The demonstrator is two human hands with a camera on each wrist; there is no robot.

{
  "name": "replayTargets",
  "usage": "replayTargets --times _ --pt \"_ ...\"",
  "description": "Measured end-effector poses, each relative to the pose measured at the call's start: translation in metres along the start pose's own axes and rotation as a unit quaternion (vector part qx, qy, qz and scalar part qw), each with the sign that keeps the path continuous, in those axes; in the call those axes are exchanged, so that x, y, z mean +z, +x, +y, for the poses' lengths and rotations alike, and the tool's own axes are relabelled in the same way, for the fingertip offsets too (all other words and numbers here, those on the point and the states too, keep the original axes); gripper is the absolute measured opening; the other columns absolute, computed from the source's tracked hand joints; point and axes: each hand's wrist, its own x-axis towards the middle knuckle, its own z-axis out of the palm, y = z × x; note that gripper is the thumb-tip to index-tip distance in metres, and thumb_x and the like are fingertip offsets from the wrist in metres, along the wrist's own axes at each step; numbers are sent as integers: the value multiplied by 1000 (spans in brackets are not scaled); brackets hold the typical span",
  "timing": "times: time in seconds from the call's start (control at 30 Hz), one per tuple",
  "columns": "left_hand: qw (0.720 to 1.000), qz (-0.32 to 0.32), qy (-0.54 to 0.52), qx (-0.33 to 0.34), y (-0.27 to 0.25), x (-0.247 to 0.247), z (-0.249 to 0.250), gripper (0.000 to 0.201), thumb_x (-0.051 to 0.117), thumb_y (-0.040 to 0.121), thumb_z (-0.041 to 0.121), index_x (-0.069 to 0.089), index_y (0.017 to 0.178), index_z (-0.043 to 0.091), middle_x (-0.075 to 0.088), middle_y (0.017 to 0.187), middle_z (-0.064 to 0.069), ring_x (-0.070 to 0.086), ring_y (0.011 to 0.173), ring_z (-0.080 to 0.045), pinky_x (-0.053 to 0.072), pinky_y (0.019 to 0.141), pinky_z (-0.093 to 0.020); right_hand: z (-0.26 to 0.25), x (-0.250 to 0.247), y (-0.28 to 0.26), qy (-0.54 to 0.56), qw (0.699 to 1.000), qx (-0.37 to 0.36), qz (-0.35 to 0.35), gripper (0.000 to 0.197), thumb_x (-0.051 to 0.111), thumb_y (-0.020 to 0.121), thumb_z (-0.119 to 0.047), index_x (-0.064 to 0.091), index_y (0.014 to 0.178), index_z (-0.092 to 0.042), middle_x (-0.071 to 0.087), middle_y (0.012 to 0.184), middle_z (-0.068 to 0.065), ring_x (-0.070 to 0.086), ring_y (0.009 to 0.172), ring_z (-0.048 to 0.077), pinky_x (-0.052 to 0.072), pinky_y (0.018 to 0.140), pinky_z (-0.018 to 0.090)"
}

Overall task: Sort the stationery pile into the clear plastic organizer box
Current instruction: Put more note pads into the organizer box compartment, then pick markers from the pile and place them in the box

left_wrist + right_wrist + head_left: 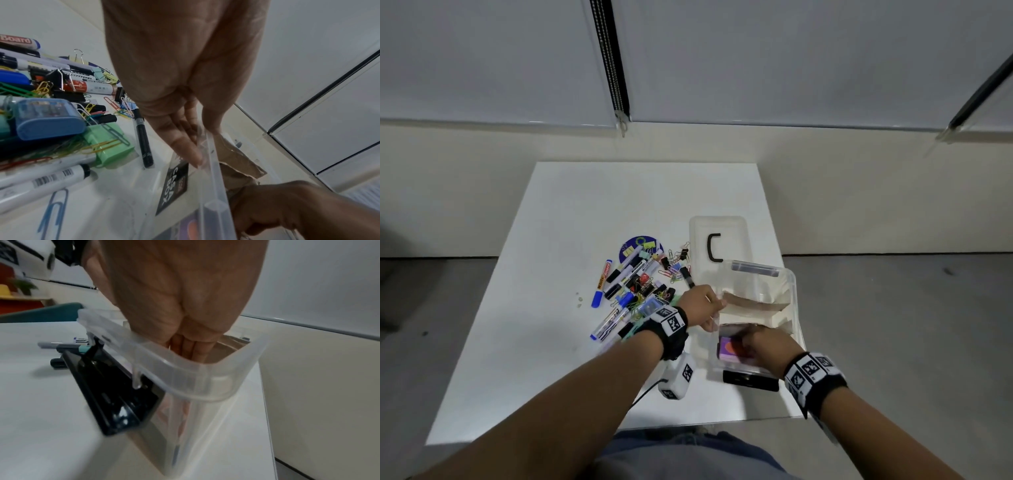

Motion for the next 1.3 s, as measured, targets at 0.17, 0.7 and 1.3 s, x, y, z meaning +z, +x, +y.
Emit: replayTargets --times 0.17,0.7,1.3 --pt "999 -35 33 8 -13 -25 1 32 57 95 34 56 108 5 67 90 -6 68 71 -18 55 60 -27 -18 -23 4 -44 998 23 -47 21 48 92 -21 67 99 -17 68 100 6 64 89 26 42 72 27" --pt "867 141 457 -140 -32 -109 -140 80 74 79 34 28 141 12 41 133 -17 48 117 -37 43 96 -47 -153 35 117 -165 983 -68 -49 46 43 98 -18 37 143 -8 42 141 18 45 126 37 41 100 46" --pt "909 97 367 -172 -24 -127 -139 50 61 88 33 43 125 5 56 124 -18 59 109 -34 48 84 -39 -159 -21 103 -145 985 -94 -9 36 41 96 -9 46 132 -7 56 128 16 58 112 34 47 91 42"
